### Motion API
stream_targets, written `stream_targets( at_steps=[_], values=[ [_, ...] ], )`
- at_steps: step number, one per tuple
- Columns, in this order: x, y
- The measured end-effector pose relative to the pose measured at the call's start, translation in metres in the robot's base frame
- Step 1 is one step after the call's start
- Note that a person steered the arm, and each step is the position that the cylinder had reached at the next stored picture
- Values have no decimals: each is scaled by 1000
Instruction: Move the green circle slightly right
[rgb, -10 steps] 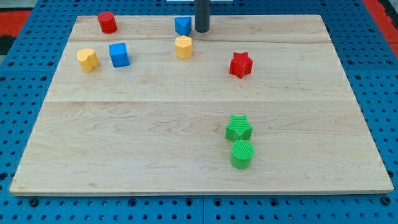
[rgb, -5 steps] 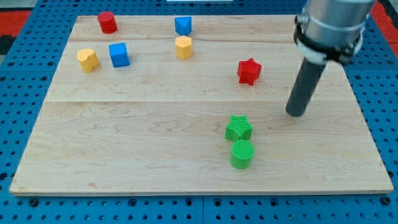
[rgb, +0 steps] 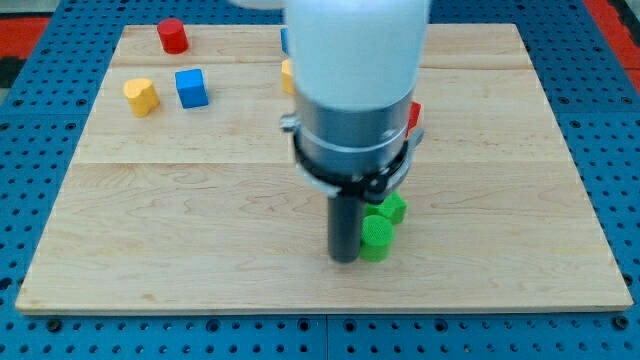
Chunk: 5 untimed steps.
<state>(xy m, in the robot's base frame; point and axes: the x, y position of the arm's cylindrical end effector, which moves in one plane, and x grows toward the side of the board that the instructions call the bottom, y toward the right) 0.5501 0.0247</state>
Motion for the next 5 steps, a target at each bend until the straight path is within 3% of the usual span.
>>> stream_targets(
  at_steps=[1,2,3,4,5],
  values=[
    [5,16],
    [29,73],
    [24,134],
    [0,136],
    [42,131]
  ],
)
